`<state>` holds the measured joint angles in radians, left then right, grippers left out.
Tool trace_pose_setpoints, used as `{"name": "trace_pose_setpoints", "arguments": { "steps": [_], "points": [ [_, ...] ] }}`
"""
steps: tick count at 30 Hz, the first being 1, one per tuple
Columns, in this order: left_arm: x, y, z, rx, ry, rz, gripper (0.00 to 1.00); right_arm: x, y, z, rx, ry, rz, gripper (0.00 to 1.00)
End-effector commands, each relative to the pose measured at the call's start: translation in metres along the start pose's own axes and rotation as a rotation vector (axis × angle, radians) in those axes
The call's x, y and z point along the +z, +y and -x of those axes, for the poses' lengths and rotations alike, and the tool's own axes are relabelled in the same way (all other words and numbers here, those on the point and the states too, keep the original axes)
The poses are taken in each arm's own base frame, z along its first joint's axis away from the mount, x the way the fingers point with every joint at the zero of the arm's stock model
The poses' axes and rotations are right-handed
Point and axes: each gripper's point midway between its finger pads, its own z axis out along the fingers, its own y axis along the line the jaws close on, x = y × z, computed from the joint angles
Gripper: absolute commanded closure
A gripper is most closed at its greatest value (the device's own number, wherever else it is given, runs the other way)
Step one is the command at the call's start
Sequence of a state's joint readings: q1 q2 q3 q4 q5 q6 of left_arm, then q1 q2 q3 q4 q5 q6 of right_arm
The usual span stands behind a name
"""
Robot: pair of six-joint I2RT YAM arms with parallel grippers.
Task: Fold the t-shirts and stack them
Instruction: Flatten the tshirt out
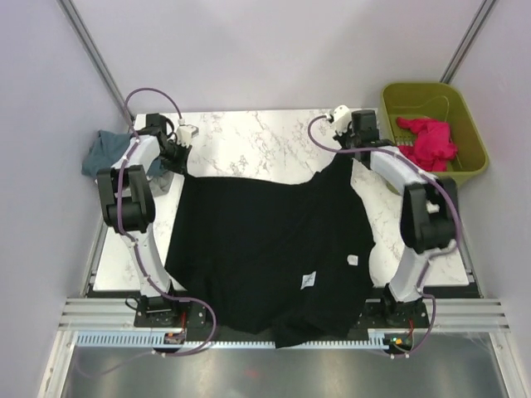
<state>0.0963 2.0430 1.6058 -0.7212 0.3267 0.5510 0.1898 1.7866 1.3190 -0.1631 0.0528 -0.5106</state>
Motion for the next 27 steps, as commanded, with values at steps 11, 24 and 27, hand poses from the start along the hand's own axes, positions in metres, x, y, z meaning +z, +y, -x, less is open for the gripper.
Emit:
{"name": "trace_pose_setpoints", "arguments": {
  "steps": [11,24,27],
  "points": [
    [0.049,0.072,0.098,0.089,-0.140,0.129,0.98,0.158,-0.127,0.070,0.123,-0.146,-0.246,1.00],
    [0.014,0.117,0.183,0.173,-0.397,0.353,0.98,0.170,-0.093,0.103,0.055,-0.244,-0.208,1.00],
    [0.006,0.119,0.203,0.243,-0.460,0.380,0.98,0.171,-0.084,0.095,0.022,-0.219,-0.195,1.00]
  ]
}}
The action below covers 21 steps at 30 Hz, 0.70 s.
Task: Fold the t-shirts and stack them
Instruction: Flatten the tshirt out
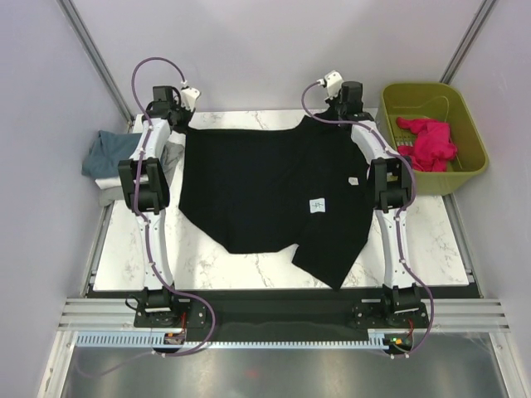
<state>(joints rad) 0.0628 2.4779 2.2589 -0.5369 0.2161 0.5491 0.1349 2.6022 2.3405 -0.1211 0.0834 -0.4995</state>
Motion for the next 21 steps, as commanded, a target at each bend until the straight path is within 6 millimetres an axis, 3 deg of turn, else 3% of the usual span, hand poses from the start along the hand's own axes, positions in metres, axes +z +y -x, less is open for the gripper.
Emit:
{"name": "trace_pose_setpoints", "arguments": {
  "steps": [1,6,16,21],
  "points": [
    [-0.018,0.031,0.068,0.117,-0.198,0.113,0.98,-0.009,-0.003,0.021,-0.026,-0.043,-0.007,1.00],
    [-0.010,0.024,0.083,0.191,-0.210,0.140,0.98,-0.009,-0.003,0.019,-0.018,-0.038,-0.013,1.00],
    [-0.003,0.021,0.073,0.162,-0.184,0.146,0.98,-0.006,-0.011,0.014,-0.006,-0.032,-0.049,1.00],
    [-0.015,0.025,0.076,0.158,-0.165,0.167,0.98,-0.023,-0.026,0.025,0.036,-0.031,-0.073,1.00]
  ]
}}
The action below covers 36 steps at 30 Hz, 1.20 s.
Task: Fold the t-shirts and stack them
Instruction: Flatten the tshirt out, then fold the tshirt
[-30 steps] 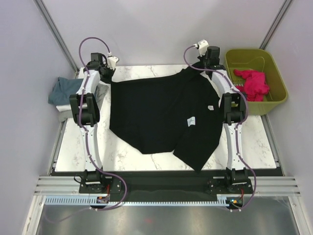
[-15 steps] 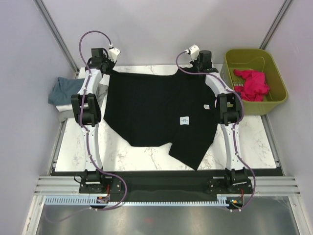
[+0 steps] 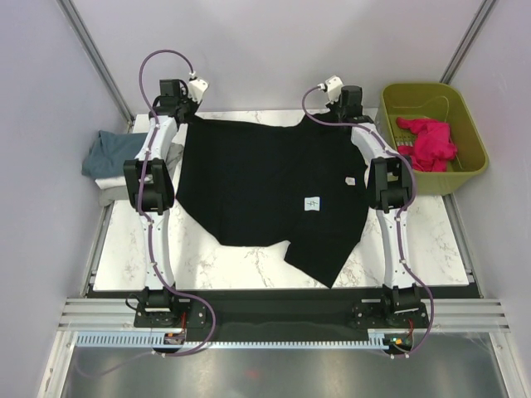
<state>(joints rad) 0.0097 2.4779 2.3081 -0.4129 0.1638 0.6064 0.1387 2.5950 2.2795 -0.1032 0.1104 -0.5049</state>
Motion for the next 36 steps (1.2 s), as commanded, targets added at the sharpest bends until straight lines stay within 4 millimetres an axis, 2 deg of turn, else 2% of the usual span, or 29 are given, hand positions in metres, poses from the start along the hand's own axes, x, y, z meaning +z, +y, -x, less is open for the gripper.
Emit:
{"name": "trace_pose_setpoints", "arguments": {
  "steps": [1,4,8,10,16,24,27,31,36],
  "points": [
    [-0.011,0.022,0.015,0.038,-0.021,0.070,0.98,-0.030,-0.038,0.045,0.054,-0.075,-0.075,1.00],
    [-0.019,0.029,0.008,0.011,0.004,0.081,0.98,-0.044,-0.055,0.052,0.070,-0.080,-0.101,1.00],
    [-0.028,0.026,0.004,-0.025,0.010,0.061,0.98,-0.057,-0.074,0.057,0.087,-0.084,-0.129,1.00],
    [-0.033,0.024,0.006,-0.045,0.006,0.056,0.98,-0.060,-0.076,0.061,0.088,-0.091,-0.128,1.00],
    [-0.047,0.014,0.016,-0.086,-0.012,0.015,0.98,-0.070,-0.076,0.069,0.102,-0.100,-0.104,1.00],
    [-0.078,0.022,0.032,-0.116,-0.045,0.030,0.98,-0.096,-0.071,0.064,0.091,-0.066,-0.068,1.00],
    [-0.085,0.017,0.033,-0.114,-0.048,0.012,0.98,-0.107,-0.069,0.059,0.091,-0.052,-0.059,1.00],
    [-0.090,0.006,0.020,-0.103,-0.009,-0.016,0.98,-0.121,-0.067,0.057,0.095,-0.040,-0.042,1.00],
    [-0.099,-0.002,0.013,-0.124,0.008,-0.032,0.98,-0.137,-0.064,0.051,0.094,-0.021,-0.027,1.00]
  ]
}}
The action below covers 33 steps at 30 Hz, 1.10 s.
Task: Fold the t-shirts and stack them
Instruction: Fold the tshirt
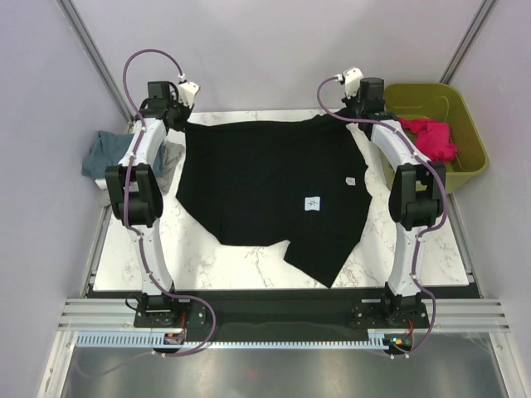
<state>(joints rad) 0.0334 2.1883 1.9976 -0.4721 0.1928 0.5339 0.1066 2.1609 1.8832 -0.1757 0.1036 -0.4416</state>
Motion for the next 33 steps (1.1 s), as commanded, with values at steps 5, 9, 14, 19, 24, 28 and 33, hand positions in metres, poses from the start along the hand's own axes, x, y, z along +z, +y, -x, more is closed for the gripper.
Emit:
{"name": "trace_pose_setpoints", "arguments": {
  "steps": [5,9,14,19,24,28,33],
  "points": [
    [-0.034,-0.003,0.013,-0.049,-0.043,-0.004,0.98,-0.049,-0.010,0.016,0.030,-0.037,0.005,1.00],
    [-0.046,-0.006,0.013,-0.064,-0.048,-0.006,0.98,-0.060,-0.006,0.005,0.030,-0.015,0.019,1.00],
    [-0.056,-0.012,0.004,-0.072,-0.031,-0.007,0.98,-0.077,-0.001,-0.004,0.041,0.003,0.034,1.00],
    [-0.067,-0.020,-0.001,-0.089,-0.023,-0.012,0.98,-0.097,0.002,-0.010,0.055,0.009,0.043,1.00],
    [-0.074,-0.031,-0.017,-0.102,0.006,-0.027,0.98,-0.111,0.005,-0.018,0.067,0.022,0.052,1.00],
    [-0.076,-0.038,-0.027,-0.109,0.028,-0.038,0.98,-0.118,0.010,-0.026,0.077,0.035,0.067,1.00],
    [-0.071,-0.049,-0.049,-0.126,0.070,-0.055,0.98,-0.124,0.025,-0.047,0.089,0.074,0.111,1.00]
  ]
}}
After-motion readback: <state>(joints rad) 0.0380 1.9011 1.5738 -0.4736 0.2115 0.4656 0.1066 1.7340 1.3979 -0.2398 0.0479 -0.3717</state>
